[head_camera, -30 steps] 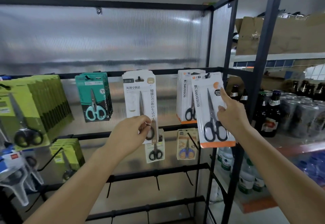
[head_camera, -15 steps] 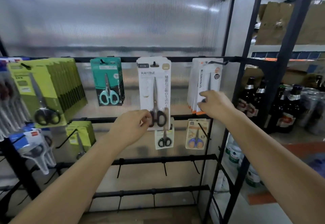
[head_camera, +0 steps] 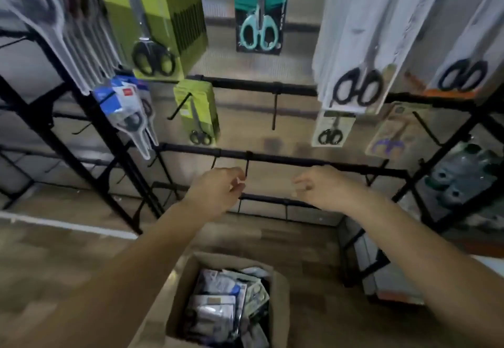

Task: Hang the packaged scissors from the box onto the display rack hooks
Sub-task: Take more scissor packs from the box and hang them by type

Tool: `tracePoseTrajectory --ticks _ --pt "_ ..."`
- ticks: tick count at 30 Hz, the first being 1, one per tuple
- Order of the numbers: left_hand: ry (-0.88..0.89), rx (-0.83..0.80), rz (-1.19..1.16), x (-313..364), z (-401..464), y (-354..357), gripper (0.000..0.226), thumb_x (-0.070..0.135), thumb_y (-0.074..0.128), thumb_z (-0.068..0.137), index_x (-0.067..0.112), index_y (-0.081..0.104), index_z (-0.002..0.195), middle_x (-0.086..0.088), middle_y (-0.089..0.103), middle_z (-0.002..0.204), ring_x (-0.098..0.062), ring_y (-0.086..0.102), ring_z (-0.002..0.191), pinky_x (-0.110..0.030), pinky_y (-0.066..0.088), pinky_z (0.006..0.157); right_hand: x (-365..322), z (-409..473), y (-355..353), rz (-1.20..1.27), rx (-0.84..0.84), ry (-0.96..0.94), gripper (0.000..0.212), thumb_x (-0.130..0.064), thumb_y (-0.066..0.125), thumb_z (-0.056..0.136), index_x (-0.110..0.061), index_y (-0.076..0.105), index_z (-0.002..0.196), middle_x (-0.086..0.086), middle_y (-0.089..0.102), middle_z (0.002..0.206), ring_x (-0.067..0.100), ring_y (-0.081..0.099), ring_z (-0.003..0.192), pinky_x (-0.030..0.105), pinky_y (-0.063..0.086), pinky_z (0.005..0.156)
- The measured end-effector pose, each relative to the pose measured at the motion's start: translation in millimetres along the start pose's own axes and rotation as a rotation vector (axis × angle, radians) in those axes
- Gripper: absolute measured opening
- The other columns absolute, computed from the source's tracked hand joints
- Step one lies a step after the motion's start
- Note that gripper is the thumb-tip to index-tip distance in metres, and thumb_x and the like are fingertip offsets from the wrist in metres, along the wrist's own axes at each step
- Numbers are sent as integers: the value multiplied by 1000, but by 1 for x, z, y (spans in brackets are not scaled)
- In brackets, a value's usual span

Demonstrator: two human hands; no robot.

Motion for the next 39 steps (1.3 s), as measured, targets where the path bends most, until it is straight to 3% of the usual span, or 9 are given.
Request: tracePoseTrajectory --ticks 5,9,15,18,20,24,29,31,39 --pt "-118 -212 22 -95 -39 65 20 25 46 96 17 60 108 -4 63 100 -28 60 102 -30 40 76 -13 39 112 -66 -129 52 33 -30 51 94 -11 61 119 7 60 119 23 58 103 31 47 87" --pt "-202 -358 52 -168 -71 135 26 22 47 96 15 62 117 -8 64 117 -27 59 106 -28 42 83 -10 61 221 -45 -243 88 31 -20 47 96 -1 59 117 13 56 101 24 53 82 20 30 66" --pt "-368 -564 39 -263 -121 284 35 22 43 98 18 52 132 -10 57 130 -27 52 119 -33 41 96 41 101 418 168 -334 281 31 -22 49 93 -8 59 119 14 56 123 26 53 110 25 41 86" --pt "-370 -654 68 -300 -141 380 33 22 43 97 18 54 128 -8 54 132 -26 50 121 -28 39 96 81 119 521 397 -382 500 20 -11 53 89 3 60 77 18 60 81 21 52 73 19 34 53" --pt "-354 -707 107 -323 -150 444 40 21 47 95 21 47 135 -6 47 140 -24 46 126 -28 37 100 112 131 586 529 -404 647 31 -4 52 88 -9 44 59 6 44 64 22 46 71 21 35 60" --pt "-315 -706 135 -363 -146 552 65 18 59 88 19 29 146 -8 33 148 -25 34 134 -35 33 109 163 163 682 760 -241 816 7 -6 57 87 -12 54 84 0 53 74 20 51 82 29 43 77" --pt "-188 -735 267 -402 -109 658 115 45 74 75 15 -7 151 -8 -3 160 -30 -5 146 -56 6 115 199 227 755 765 -39 713 17 -3 45 94 -2 57 106 11 59 103 27 57 89 16 44 76" --pt "-136 -771 256 -412 -98 686 129 51 78 67 18 -16 150 -7 -13 159 -30 -15 145 -60 -4 112 216 246 764 763 149 779 24 -9 47 95 -4 53 117 14 56 120 30 54 106 29 44 94" --pt "-175 -858 79 -423 -122 746 113 39 84 62 32 10 147 -5 43 143 -27 48 124 -37 45 97 249 267 793 1165 369 938 49 -13 75 75 -8 57 120 15 63 117 32 61 101 38 50 81"
Point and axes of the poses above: each hand's wrist, its own z-axis towards the middle knuckle, its own y-axis out of the palm, x = y × z, the point moved 6 cm from there along z, towards the middle knuckle
